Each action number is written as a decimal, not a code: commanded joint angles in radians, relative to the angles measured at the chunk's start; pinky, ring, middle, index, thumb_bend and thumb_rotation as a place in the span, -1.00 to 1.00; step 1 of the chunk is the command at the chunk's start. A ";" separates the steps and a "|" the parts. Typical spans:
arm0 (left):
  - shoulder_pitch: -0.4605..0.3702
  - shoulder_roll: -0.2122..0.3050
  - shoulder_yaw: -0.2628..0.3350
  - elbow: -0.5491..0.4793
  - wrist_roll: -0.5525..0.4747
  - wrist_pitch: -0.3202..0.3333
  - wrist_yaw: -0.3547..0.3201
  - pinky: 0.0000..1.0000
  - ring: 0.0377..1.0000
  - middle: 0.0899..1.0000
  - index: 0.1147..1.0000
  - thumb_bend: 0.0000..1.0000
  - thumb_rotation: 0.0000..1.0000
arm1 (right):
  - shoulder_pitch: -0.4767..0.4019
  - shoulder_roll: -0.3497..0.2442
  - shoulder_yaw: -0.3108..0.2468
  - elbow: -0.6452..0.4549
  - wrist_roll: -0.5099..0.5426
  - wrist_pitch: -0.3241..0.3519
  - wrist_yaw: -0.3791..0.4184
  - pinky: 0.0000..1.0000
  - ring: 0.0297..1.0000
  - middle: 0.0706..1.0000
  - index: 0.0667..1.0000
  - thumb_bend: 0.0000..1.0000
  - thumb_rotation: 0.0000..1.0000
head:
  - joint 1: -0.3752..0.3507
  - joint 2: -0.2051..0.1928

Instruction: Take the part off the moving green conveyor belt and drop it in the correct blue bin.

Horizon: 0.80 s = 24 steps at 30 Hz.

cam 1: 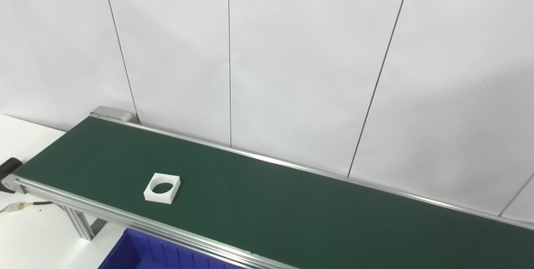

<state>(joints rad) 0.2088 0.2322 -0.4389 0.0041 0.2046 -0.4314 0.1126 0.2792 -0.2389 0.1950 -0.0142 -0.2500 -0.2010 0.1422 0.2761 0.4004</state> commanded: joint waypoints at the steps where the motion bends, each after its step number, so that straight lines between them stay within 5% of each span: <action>1: -0.009 -0.008 0.034 -0.082 -0.025 -0.037 -0.013 0.34 0.53 0.60 0.55 0.89 -0.49 | -0.014 -0.008 -0.007 -0.020 0.011 -0.049 -0.004 0.60 0.68 0.71 0.78 0.84 -0.93 | 0.002 0.004; 11: -0.061 -0.008 0.157 -0.265 -0.001 0.034 -0.115 0.52 0.67 0.68 0.64 0.95 -0.45 | -0.026 0.000 -0.010 -0.002 0.012 -0.072 -0.018 0.55 0.65 0.70 0.78 0.86 -0.92 | 0.012 0.025; 18: -0.090 -0.001 0.228 -0.288 0.085 0.062 -0.144 0.52 0.66 0.68 0.64 0.97 -0.34 | -0.036 -0.005 -0.014 0.007 0.024 -0.083 -0.010 0.56 0.67 0.70 0.78 0.87 -0.90 | 0.019 0.040; 24: -0.129 0.018 0.270 -0.311 0.022 0.094 -0.192 0.59 0.70 0.72 0.67 0.85 -0.50 | -0.045 -0.005 -0.015 0.010 0.029 -0.087 -0.009 0.54 0.66 0.70 0.77 0.88 -0.85 | -0.002 0.071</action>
<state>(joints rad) 0.1082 0.2399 -0.1823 -0.2700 0.2439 -0.3361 -0.0716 0.2453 -0.2416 0.1884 0.0082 -0.2328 -0.2320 0.1420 0.2792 0.4663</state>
